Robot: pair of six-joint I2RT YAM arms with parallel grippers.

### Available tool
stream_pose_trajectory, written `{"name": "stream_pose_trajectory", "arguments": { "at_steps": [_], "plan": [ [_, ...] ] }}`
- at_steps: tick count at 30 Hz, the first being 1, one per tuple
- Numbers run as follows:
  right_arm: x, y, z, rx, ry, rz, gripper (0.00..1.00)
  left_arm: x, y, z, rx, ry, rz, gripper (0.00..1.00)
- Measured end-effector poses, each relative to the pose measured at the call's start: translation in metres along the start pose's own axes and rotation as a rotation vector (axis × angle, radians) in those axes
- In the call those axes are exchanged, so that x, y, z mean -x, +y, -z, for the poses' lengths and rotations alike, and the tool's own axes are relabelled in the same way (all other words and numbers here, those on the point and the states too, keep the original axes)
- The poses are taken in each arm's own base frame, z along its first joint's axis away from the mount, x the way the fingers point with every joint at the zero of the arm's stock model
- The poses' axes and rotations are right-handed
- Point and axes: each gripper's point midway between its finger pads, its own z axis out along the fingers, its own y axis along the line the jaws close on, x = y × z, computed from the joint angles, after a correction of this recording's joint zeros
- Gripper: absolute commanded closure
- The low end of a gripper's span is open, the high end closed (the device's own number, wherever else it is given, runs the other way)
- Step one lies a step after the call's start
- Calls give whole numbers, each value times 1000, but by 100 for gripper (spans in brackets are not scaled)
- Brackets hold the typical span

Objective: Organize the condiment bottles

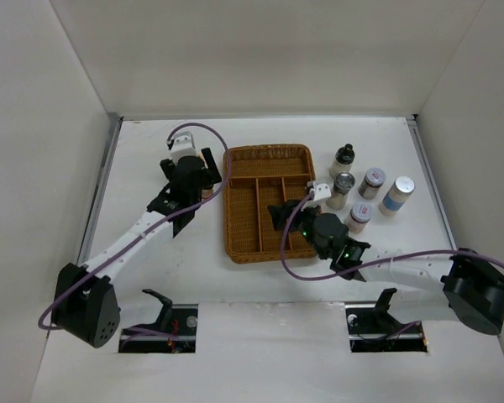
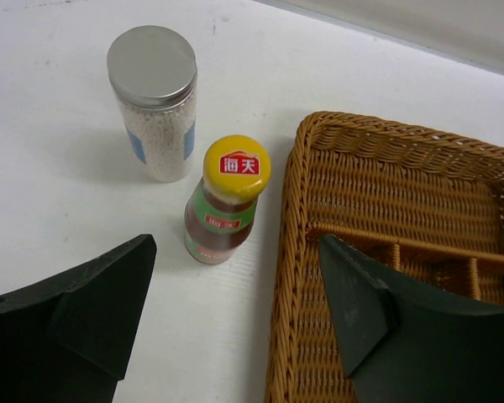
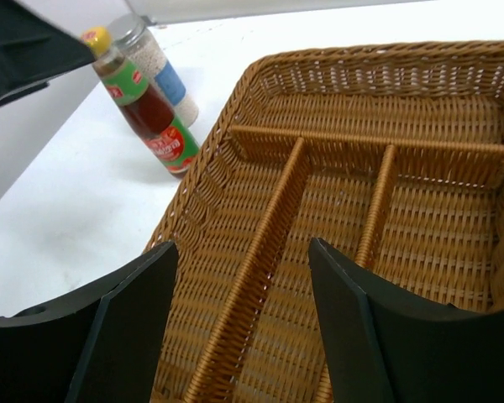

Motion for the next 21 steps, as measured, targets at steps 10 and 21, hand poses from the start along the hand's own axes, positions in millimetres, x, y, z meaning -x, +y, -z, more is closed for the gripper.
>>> {"name": "stream_pose_trajectory", "arguments": {
  "at_steps": [10,21],
  "plan": [
    [-9,-1,-2,9,29,-1,30,-6,-7,-42,58,-30,-88,41],
    [-2,-11,-5,-14,14,-23,31,-4,4,-59,133,-62,-134,82]
  ]
}}
